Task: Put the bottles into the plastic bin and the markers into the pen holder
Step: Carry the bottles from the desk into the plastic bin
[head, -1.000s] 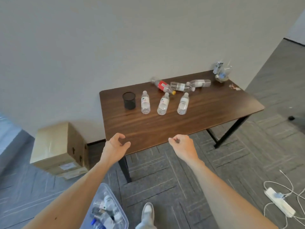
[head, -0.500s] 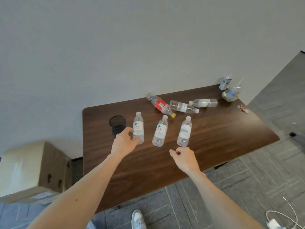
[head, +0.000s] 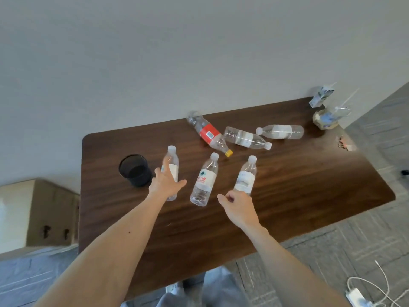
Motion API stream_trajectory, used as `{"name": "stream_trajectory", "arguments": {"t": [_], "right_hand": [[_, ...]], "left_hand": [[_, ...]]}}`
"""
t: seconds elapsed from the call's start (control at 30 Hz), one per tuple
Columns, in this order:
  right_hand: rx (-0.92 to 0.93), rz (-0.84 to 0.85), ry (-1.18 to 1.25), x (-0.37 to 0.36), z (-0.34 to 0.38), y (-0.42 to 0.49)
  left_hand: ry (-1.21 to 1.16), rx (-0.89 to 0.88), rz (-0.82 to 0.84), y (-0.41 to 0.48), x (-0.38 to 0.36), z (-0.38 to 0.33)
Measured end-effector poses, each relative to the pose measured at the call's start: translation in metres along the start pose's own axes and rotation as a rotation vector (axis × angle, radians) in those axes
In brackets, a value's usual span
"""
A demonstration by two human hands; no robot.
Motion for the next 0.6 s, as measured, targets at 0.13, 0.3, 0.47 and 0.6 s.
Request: {"name": "stream_trajectory", "arguments": {"t": [0.13,0.3,0.47,0.6], "right_hand": [[0.025,0.047,0.022,0.004,-0.006,0.023],[0.037,0.068,0.039,0.002,-0.009,0.053],[-0.086,0.107,0.043,-0.021,0.002,0.091],[-0.219,0.160,-0.003,-0.045,0.015,0.116]], "left_hand": [[0.046,0.053,-0.010,0.009,-0.014,0.005],[0.002,0.076,-0.074,0.007,-0.012,0.000],[-0.071,0.022,-0.165,-0.020,0.007,-0.014],[-0.120,0.017,-0.250,-0.050,0.021,-0.015]]}}
Point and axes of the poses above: each hand's wrist, its own y-axis towards the middle knuckle, its own x-axis out of the back of the hand, z = x × y, the point moved 8 cm from there along y, towards the middle knuckle, and after that the axes turned 3 degrees about -y, right-handed, at the moved point
